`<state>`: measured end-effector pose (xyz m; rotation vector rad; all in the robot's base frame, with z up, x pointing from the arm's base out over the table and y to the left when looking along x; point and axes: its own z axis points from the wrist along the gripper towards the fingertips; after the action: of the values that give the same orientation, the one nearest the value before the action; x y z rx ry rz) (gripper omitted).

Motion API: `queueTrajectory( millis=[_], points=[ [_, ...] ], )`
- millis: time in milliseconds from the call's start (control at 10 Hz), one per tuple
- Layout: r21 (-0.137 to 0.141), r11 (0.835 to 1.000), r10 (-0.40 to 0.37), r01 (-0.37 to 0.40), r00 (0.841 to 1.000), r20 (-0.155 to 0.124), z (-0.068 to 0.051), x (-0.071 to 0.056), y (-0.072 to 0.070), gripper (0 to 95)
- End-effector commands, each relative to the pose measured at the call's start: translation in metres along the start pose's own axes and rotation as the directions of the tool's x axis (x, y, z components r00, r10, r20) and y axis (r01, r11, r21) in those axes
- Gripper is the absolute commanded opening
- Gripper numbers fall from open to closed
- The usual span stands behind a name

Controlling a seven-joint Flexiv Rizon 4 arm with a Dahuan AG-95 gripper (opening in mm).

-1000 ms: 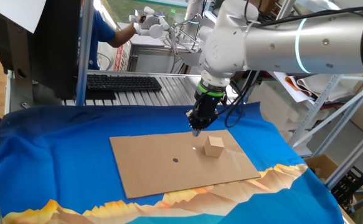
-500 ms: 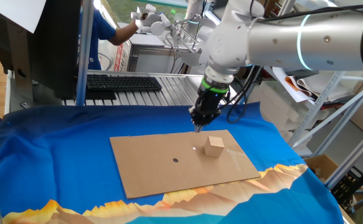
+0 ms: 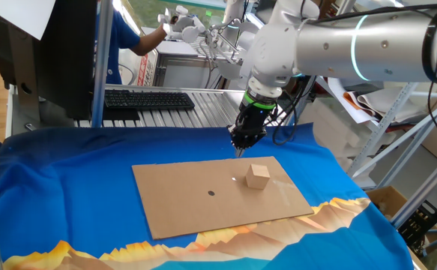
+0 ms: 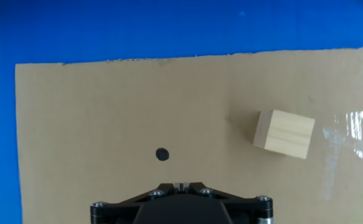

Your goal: Hold a small block with the gripper and sweep it from left to right on the table

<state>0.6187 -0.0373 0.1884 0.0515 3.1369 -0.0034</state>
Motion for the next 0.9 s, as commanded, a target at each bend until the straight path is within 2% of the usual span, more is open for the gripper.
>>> queueTrajectory(
  millis=[100, 400, 800, 900],
  points=[
    [-0.03, 1.0, 0.002, -0.003, 1.0, -0.013, 0.0006, -0.0008, 0.0008, 0.0],
    [-0.029, 1.0, 0.001, -0.001, 1.0, -0.014, 0.0006, -0.0008, 0.0008, 0.0],
    [-0.026, 0.995, 0.1, -0.1, 0.995, 0.0, 0.0006, -0.0008, 0.0008, 0.0],
    [-0.006, 0.993, 0.121, -0.12, 0.993, 0.007, 0.0006, -0.0008, 0.0008, 0.0]
  ],
)
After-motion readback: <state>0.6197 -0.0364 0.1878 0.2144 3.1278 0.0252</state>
